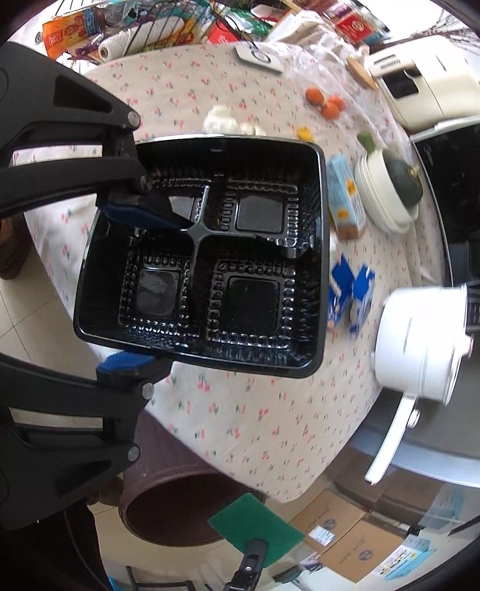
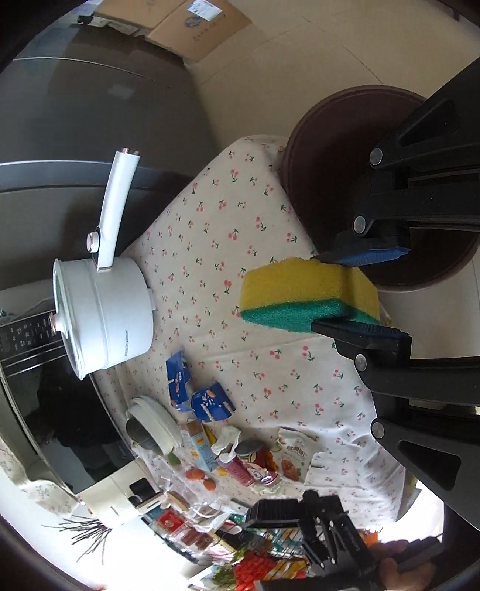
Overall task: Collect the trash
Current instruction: 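Carry the tray and sponge over the bin and open both grippers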
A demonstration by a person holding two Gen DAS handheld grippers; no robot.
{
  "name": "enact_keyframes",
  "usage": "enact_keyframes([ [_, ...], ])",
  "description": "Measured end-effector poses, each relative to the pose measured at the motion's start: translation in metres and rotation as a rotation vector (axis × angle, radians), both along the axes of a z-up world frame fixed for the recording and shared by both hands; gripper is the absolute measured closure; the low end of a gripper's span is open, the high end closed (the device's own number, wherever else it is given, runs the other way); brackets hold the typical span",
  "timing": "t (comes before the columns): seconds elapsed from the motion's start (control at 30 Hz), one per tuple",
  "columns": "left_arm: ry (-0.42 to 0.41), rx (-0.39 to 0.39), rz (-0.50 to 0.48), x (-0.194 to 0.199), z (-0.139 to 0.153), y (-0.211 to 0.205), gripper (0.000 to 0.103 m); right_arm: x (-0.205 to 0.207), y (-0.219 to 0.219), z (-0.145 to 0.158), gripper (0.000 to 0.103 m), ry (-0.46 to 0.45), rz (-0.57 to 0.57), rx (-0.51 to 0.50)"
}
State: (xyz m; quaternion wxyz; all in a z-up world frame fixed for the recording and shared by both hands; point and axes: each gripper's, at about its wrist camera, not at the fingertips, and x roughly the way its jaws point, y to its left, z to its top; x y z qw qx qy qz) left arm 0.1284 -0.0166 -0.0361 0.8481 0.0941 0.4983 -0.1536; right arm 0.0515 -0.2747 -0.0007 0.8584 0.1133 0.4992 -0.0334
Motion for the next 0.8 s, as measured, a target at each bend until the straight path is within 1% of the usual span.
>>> enact_keyframes([
  [0.13,0.005,-0.007,-0.065,-0.009,-0.002,-0.04,0.046,-0.02,-0.023,0.012,0.075,-0.037,-0.017,-0.055],
  [0.33,0.02,0.005,-0.218,-0.033,-0.014,-0.114,0.046,-0.057,-0.07,0.002,0.075,-0.003,-0.075,-0.07],
  [0.57,0.047,0.017,-0.391,-0.06,-0.032,-0.191,0.046,-0.11,-0.129,-0.006,0.075,0.013,-0.172,-0.096],
  [0.67,0.076,0.006,-0.439,-0.066,-0.04,-0.216,0.046,-0.129,-0.149,-0.009,0.075,0.021,-0.21,-0.092],
  [0.8,0.109,-0.023,-0.48,-0.068,-0.045,-0.24,0.046,-0.144,-0.166,-0.015,0.075,0.035,-0.241,-0.098],
])
